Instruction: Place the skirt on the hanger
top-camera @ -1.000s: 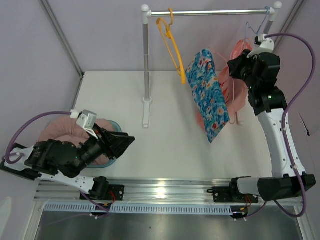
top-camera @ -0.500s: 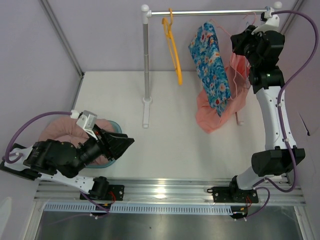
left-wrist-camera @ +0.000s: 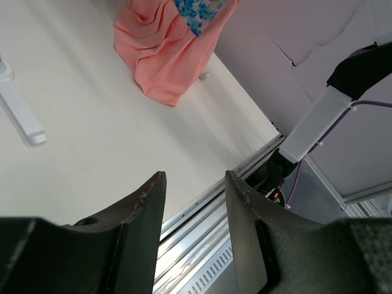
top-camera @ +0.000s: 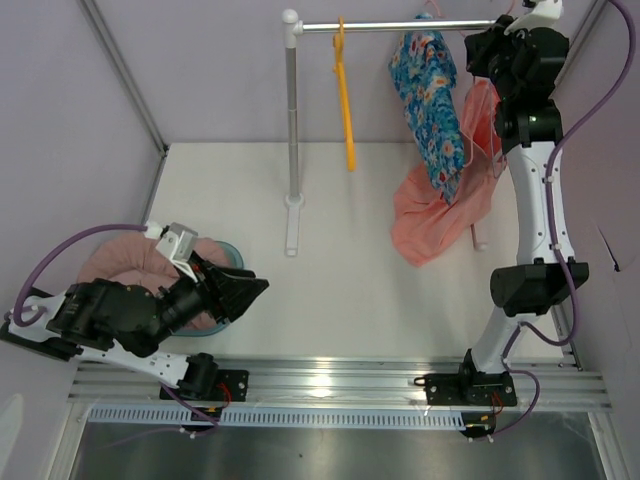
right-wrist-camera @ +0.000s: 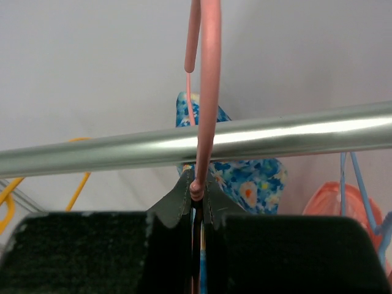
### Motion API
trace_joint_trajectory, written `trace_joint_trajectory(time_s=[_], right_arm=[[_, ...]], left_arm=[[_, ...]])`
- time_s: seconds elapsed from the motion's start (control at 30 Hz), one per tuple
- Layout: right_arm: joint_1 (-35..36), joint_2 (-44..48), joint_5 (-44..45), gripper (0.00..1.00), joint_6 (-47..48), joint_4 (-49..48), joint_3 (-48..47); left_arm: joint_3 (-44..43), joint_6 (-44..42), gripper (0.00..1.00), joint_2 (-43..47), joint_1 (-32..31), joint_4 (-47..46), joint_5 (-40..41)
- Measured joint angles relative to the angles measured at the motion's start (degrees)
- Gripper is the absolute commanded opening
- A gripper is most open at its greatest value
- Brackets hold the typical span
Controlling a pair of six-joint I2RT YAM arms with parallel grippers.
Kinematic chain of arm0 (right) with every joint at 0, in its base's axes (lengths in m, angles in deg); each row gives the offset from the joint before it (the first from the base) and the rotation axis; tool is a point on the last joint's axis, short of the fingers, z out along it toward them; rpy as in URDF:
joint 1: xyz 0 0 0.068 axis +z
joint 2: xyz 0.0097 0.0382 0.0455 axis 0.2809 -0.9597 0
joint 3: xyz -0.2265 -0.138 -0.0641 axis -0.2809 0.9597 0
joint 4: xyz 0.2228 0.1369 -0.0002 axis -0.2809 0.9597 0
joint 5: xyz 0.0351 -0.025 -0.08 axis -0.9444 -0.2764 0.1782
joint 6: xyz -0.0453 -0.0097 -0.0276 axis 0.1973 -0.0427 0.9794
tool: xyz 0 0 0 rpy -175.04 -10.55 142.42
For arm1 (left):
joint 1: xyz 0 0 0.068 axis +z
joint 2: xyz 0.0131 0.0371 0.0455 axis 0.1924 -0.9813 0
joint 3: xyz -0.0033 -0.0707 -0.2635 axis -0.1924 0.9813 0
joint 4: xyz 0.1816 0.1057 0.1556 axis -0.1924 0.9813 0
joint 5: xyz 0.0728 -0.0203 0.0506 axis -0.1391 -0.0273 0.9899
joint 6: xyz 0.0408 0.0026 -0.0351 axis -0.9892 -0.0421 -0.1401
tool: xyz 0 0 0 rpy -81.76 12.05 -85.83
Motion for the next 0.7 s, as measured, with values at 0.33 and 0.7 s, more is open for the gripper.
trace_joint_trajectory(time_s=[0.33, 0.7], right_arm=[[-0.68, -7.82, -0.07, 0.00, 0.00, 4.00, -4.52], [-0.68, -4.09, -0.24, 0.16, 0.17, 0.00, 3.04]], left_arm=[[-0.31, 0.72, 0.48, -1.16, 0.00, 1.42, 0.02], [-0.70, 1.11, 0.51, -1.95, 0.00, 1.73, 0.07]])
